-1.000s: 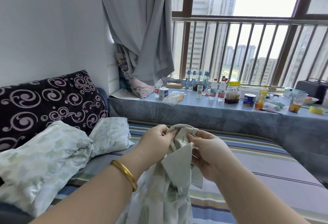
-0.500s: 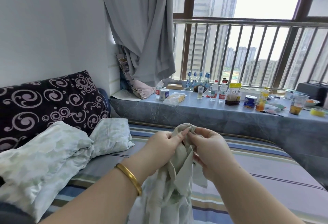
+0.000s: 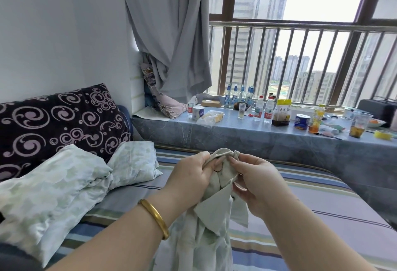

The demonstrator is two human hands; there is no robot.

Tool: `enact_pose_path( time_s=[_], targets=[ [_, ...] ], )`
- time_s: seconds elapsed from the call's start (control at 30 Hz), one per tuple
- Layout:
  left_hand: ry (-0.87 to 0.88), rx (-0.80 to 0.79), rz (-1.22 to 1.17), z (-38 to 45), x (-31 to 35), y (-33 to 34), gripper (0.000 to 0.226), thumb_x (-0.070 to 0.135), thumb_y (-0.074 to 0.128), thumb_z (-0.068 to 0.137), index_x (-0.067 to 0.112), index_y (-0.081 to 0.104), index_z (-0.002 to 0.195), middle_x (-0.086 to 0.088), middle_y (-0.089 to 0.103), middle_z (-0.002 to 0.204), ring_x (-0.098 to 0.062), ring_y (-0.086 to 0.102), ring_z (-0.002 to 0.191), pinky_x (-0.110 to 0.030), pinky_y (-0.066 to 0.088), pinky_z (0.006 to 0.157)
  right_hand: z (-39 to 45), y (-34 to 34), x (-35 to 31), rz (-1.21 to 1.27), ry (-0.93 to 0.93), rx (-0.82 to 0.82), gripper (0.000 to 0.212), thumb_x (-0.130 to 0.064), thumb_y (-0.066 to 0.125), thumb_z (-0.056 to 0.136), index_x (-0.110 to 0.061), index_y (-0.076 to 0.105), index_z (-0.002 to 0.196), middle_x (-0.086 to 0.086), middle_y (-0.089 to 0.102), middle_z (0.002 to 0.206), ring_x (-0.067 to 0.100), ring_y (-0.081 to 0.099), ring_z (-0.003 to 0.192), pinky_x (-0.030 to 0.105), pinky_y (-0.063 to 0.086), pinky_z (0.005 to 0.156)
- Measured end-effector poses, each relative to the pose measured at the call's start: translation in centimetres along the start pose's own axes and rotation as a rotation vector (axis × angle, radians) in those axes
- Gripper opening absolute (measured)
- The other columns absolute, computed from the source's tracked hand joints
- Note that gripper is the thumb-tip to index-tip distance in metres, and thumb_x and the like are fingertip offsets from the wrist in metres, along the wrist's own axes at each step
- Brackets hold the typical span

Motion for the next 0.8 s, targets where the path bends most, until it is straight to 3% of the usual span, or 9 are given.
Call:
enact_pose_path(
  time_s=[0.17, 0.23, 0.37, 0.5, 0.63, 0.8],
  targets=[
    [-0.014, -0.026, -0.018, 0.1, 0.0, 0.3, 0.036, 0.049, 0.052, 0.097, 0.042, 0.049, 0.062, 0.021, 0.051, 0.053, -0.006, 0.043, 0.053, -0.025, 0.031, 0.053, 0.1, 0.1, -0.1, -0.004, -0.013, -0.011, 0.014, -0.017, 0.064, 0.095, -0.007, 0.074, 0.093, 0.004, 0.072, 0.069, 0.01, 0.062, 0.05, 0.025, 0.05, 0.056],
    [-0.025, -0.016, -0.034, 0.1, 0.0, 0.1, 0.041, 0.05, 0.053, 0.096, 0.035, 0.048, 0.059, 0.016, 0.049, 0.05, -0.007, 0.041, 0.052, -0.027, 0.032, 0.053, 0.1, 0.2, 0.1, 0.094, 0.014, -0.019, 0.027, -0.028, 0.057, 0.099, -0.005, 0.069, 0.09, 0.003, 0.063, 0.056, 0.012, 0.054, 0.044, 0.024, 0.047, 0.051],
    [-0.028, 0.039, -0.058, 0.3, 0.1, -0.5, 0.046, 0.043, 0.057, 0.097, 0.02, 0.042, 0.06, 0.009, 0.042, 0.049, -0.01, 0.039, 0.053, -0.032, 0.036, 0.058, -0.1, 0.7, 0.8, 0.39, 0.085, -0.049, 0.024, -0.009, 0.044, 0.101, 0.001, 0.065, 0.095, 0.013, 0.071, 0.066, 0.02, 0.065, 0.048, 0.025, 0.056, 0.047],
    [0.005, 0.027, -0.051, 0.2, 0.4, -0.3, 0.046, 0.042, 0.057, 0.098, 0.021, 0.04, 0.06, 0.013, 0.046, 0.05, -0.008, 0.039, 0.053, -0.027, 0.033, 0.055, 0.1, 0.9, 1.8, 0.332, 0.047, -0.068, 0.017, 0.001, 0.051, 0.098, 0.001, 0.067, 0.103, 0.012, 0.072, 0.073, 0.015, 0.067, 0.056, 0.024, 0.059, 0.06],
    [0.02, -0.002, -0.084, 0.2, 0.4, 0.4, 0.043, 0.04, 0.054, 0.099, 0.025, 0.041, 0.061, 0.018, 0.05, 0.055, -0.004, 0.042, 0.055, -0.018, 0.032, 0.054, 0.0, 1.0, 2.5, 0.303, 0.051, -0.051, 0.015, 0.001, 0.058, 0.093, 0.0, 0.073, 0.088, 0.015, 0.073, 0.071, 0.019, 0.069, 0.055, 0.028, 0.06, 0.053],
    [-0.047, -0.054, -0.2, 0.2, 0.3, 1.0, 0.041, 0.045, 0.051, 0.1, 0.02, 0.053, 0.067, 0.015, 0.049, 0.056, -0.006, 0.046, 0.062, -0.027, 0.041, 0.064, -0.5, 0.4, 1.9, 0.011, -0.006, 0.012, 0.023, -0.012, 0.067, 0.091, -0.012, 0.08, 0.072, 0.015, 0.073, 0.07, 0.021, 0.068, 0.058, 0.032, 0.058, 0.055]
  ],
)
Point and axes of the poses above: each hand's wrist, its own z-axis towards the middle knuckle, its own y-axis out of the palm, x = y × z, the point moved 7 cm from there along z, towards the middle knuckle
